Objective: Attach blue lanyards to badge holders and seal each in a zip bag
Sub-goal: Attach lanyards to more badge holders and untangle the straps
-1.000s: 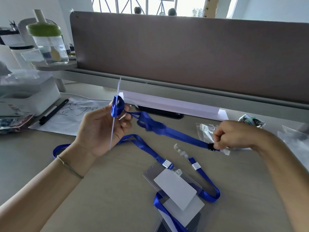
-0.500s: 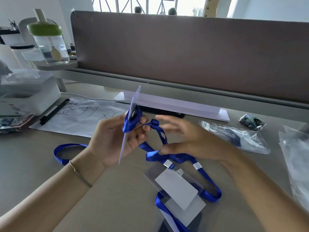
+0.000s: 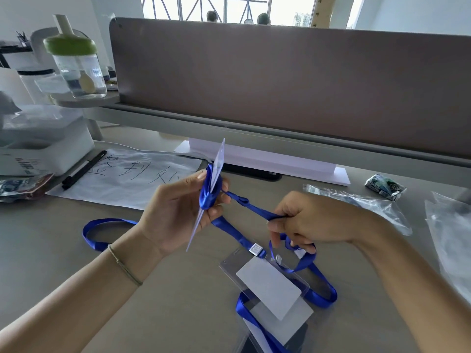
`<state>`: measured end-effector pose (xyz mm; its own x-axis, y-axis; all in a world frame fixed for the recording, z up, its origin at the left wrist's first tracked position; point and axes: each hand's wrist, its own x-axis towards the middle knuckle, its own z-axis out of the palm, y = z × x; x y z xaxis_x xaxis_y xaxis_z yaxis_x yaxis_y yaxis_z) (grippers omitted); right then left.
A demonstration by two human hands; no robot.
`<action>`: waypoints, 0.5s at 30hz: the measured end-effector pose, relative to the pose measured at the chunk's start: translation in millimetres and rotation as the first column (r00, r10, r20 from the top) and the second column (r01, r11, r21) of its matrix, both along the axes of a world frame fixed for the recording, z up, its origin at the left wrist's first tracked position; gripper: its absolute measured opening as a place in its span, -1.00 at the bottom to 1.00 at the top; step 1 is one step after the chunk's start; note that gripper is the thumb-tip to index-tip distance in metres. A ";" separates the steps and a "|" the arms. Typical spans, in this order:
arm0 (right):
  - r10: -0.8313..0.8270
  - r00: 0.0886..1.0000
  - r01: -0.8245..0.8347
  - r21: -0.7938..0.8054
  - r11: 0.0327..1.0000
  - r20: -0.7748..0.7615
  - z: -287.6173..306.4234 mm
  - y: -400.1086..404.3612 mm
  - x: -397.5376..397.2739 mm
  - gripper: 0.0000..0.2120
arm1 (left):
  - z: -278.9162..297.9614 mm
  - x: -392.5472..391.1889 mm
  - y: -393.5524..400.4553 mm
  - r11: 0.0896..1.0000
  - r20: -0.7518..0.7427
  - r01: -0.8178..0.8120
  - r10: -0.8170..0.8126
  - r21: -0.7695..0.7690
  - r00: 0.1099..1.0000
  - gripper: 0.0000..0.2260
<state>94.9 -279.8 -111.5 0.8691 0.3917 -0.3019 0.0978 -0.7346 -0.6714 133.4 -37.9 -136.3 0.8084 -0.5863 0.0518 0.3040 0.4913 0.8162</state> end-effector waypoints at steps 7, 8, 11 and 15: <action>0.032 0.999 -0.031 0.295 0.955 0.002 2.5 2.2 1.8 -0.81 | -8.1 -6.4 -7.9 0.999 0.009 0.031 -0.031 0.025 0.999 -0.65; 0.002 0.999 0.013 0.421 0.907 -0.035 2.2 4.0 3.4 -0.77 | -9.7 -7.4 -8.9 0.998 0.022 0.043 -0.044 0.037 0.999 -0.65; -0.107 0.994 0.105 0.493 0.864 -0.024 -1.8 7.1 6.0 -0.80 | -12.6 -8.0 -9.5 0.992 0.082 0.067 -0.076 0.111 0.994 -0.66; -0.201 0.979 0.153 0.504 0.850 0.042 -4.0 6.5 6.1 -0.91 | -17.6 -3.7 -7.2 0.986 0.049 0.109 -0.115 0.126 0.992 -0.51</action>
<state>101.0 -273.3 -115.5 0.9519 0.3054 -0.0265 0.0753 -0.3168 -0.9455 129.8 -45.1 -153.9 0.7352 -0.6777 0.0170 0.3038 0.3518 0.8854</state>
